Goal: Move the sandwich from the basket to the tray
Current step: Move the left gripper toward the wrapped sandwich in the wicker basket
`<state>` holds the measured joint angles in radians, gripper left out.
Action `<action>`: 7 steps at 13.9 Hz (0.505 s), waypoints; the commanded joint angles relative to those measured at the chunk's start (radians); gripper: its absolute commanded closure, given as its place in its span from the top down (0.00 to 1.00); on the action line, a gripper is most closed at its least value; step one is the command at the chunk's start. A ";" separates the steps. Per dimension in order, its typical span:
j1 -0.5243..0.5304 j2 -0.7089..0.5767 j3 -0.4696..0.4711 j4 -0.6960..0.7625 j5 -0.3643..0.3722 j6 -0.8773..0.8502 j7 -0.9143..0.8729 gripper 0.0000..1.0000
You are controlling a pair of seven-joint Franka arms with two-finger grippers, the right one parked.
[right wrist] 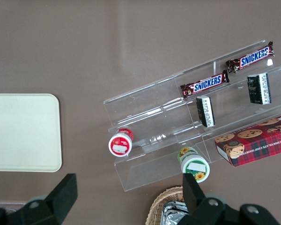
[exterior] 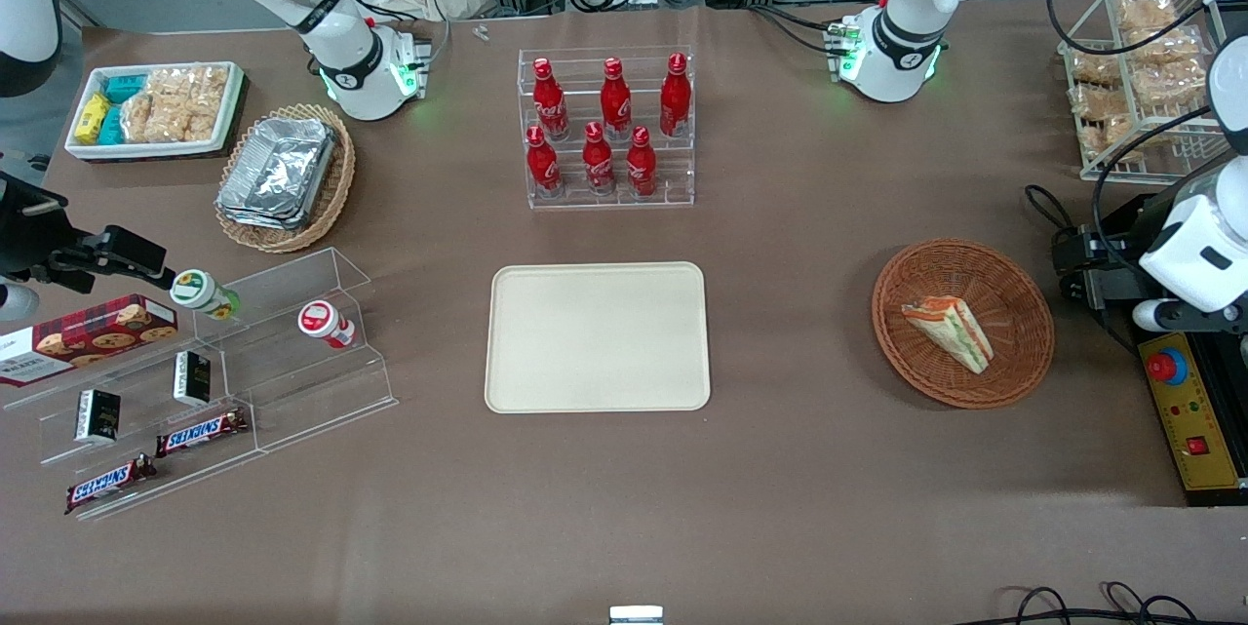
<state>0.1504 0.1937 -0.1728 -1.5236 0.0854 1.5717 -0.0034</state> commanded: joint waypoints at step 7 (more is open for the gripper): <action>0.012 -0.079 -0.002 -0.447 -0.059 0.401 -0.200 0.99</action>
<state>0.1510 0.1253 -0.1706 -1.8980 0.0415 1.8990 -0.1353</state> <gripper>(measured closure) 0.004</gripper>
